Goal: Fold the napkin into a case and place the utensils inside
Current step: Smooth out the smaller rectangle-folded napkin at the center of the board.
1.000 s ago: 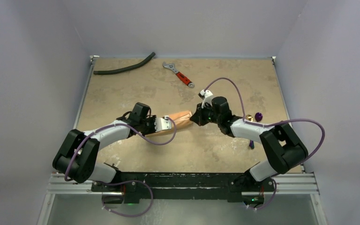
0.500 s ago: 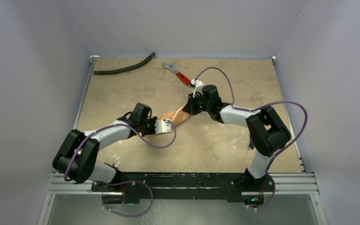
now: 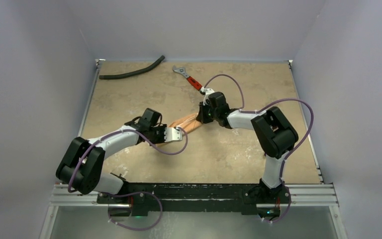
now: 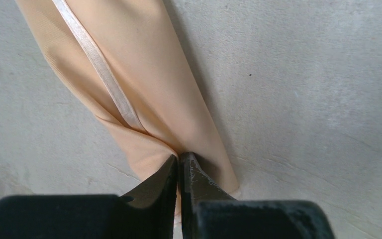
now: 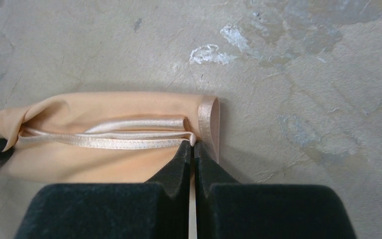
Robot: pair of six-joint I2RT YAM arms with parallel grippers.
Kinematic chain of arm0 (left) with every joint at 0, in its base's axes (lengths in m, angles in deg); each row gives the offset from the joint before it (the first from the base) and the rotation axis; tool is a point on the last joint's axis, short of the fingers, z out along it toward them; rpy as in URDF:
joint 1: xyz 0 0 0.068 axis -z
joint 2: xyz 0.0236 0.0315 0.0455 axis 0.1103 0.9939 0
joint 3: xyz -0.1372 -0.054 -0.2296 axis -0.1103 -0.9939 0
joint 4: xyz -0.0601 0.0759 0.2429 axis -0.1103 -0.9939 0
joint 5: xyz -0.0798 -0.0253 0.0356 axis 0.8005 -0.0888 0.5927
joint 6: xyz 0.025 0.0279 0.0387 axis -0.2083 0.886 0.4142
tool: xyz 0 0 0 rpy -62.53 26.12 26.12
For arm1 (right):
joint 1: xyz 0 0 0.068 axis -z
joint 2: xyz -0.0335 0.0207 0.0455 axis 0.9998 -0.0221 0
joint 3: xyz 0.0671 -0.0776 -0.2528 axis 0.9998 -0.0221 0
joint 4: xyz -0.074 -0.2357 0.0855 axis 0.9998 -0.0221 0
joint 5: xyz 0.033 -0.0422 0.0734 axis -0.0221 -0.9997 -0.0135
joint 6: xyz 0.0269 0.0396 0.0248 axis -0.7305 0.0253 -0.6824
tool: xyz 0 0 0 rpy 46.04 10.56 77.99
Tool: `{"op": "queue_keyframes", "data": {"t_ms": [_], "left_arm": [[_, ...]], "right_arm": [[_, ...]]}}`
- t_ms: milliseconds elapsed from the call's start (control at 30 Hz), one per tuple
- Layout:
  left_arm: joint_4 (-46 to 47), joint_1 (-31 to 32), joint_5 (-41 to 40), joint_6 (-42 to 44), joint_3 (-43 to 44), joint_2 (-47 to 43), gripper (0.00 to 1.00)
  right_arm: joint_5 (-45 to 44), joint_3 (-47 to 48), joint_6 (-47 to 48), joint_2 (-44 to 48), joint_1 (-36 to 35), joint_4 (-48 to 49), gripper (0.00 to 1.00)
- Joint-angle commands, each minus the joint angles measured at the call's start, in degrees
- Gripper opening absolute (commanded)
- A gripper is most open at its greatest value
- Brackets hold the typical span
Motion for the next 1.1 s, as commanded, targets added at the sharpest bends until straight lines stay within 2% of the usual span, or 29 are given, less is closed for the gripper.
{"op": "queue_keyframes", "data": {"t_ms": [0, 67, 167, 433, 567, 667, 900, 933, 1067], "left_arm": [[-10.2, 0.2, 1.8, -5.5, 5.0, 0.6, 0.11], [-11.8, 0.1, 2.7, -7.8, 7.7, 0.7, 0.17], [-13.4, 0.1, 3.9, -10.9, 11.5, 1.4, 0.23], [-10.8, -0.5, 2.9, -17.9, 16.0, 3.1, 0.24], [-14.3, -1.0, 6.6, -18.1, 16.9, 3.0, 0.25], [-18.6, -0.8, 7.8, -12.8, 15.3, 1.7, 0.31], [-30.8, -4.8, 5.1, 8.5, 13.2, -2.8, 0.39], [-32.0, -5.6, 4.7, 12.1, 13.0, -3.6, 0.44], [-33.5, -6.9, 2.5, 20.8, 11.3, -7.3, 0.45]], "right_arm": [[-3.8, 1.6, -0.4, -0.8, 0.2, -0.2, 0.0], [-3.7, 1.1, -0.3, -1.1, 0.3, 0.5, 0.0], [-2.8, 0.3, -0.6, -1.1, 0.2, 1.5, 0.0], [-2.0, 0.0, -0.1, 0.2, -1.5, 2.6, 0.0], [-2.1, 0.5, -0.2, -0.3, -2.3, 1.9, 0.0], [-2.9, 1.2, -0.6, -0.7, -2.6, 1.0, 0.0], [-7.4, 3.3, -0.2, -1.1, -3.0, -2.5, 0.0], [-7.9, 3.6, -0.2, -1.3, -3.0, -2.9, 0.0], [-9.0, 4.6, -0.2, -1.4, -3.4, -3.9, 0.0]]}}
